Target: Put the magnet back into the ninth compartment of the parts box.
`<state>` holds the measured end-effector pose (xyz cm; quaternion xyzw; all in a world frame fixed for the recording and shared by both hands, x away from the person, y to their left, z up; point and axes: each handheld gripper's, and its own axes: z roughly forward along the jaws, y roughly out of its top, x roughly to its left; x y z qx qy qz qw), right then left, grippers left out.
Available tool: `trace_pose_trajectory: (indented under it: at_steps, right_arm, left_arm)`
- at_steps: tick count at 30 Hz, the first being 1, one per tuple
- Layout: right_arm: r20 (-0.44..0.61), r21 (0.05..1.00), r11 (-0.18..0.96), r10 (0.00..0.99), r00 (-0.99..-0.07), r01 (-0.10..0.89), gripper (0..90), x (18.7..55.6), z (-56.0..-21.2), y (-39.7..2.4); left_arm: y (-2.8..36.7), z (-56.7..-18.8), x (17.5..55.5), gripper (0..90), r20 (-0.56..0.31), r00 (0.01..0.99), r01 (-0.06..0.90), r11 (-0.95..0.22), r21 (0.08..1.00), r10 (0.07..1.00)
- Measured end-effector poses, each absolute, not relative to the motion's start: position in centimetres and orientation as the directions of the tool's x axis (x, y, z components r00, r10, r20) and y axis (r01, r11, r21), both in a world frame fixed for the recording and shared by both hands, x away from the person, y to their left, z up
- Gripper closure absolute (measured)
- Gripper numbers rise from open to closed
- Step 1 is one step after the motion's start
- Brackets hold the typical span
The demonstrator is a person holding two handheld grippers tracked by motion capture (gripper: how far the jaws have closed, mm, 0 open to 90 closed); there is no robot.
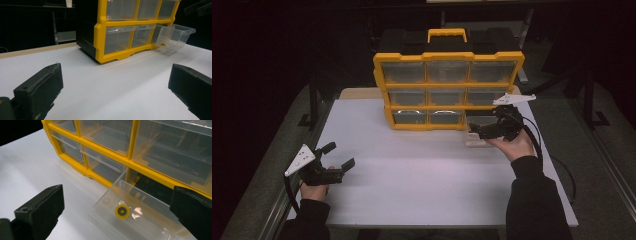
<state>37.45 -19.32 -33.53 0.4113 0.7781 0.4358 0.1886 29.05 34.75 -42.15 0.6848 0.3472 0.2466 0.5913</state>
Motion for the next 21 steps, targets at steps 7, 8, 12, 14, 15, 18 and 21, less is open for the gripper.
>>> trace_pose_trajectory:
  at_steps: [7, 8, 12, 14, 15, 18, 21]
  right_arm:
    - [0.064, 0.84, 0.286, 0.791, -0.609, 0.46, 0.0, 36.8, -33.9, -19.2]
    - [0.062, 0.843, 0.288, 0.787, -0.614, 0.455, 0.0, 36.6, -34.0, -19.2]
    - [0.06, 0.846, 0.29, 0.782, -0.62, 0.447, 0.0, 36.1, -34.2, -19.2]
    - [0.063, 0.847, 0.289, 0.778, -0.625, 0.446, 0.0, 35.9, -34.3, -19.2]
    - [0.063, 0.847, 0.289, 0.779, -0.624, 0.446, 0.0, 35.8, -34.4, -19.2]
    - [0.07, 0.854, 0.278, 0.777, -0.625, 0.441, 0.0, 35.5, -34.7, -19.4]
    - [0.08, 0.862, 0.261, 0.776, -0.625, 0.435, 0.0, 35.0, -35.2, -19.6]
  left_arm:
    - [34.7, -42.2, 29.1, 0.0, -0.071, 0.638, 0.184, -0.063, 0.981, 0.767]
    - [34.7, -42.2, 29.1, 0.0, -0.071, 0.638, 0.184, -0.062, 0.981, 0.767]
    - [34.7, -42.2, 29.0, 0.0, -0.071, 0.638, 0.185, -0.063, 0.981, 0.767]
    - [34.7, -42.2, 29.0, 0.0, -0.071, 0.638, 0.184, -0.063, 0.981, 0.766]
    - [34.7, -42.2, 29.0, 0.0, -0.071, 0.638, 0.184, -0.063, 0.981, 0.767]
    - [34.7, -42.2, 29.1, 0.0, -0.072, 0.637, 0.186, -0.062, 0.981, 0.767]
    - [34.7, -42.2, 29.1, 0.0, -0.072, 0.637, 0.186, -0.062, 0.981, 0.768]
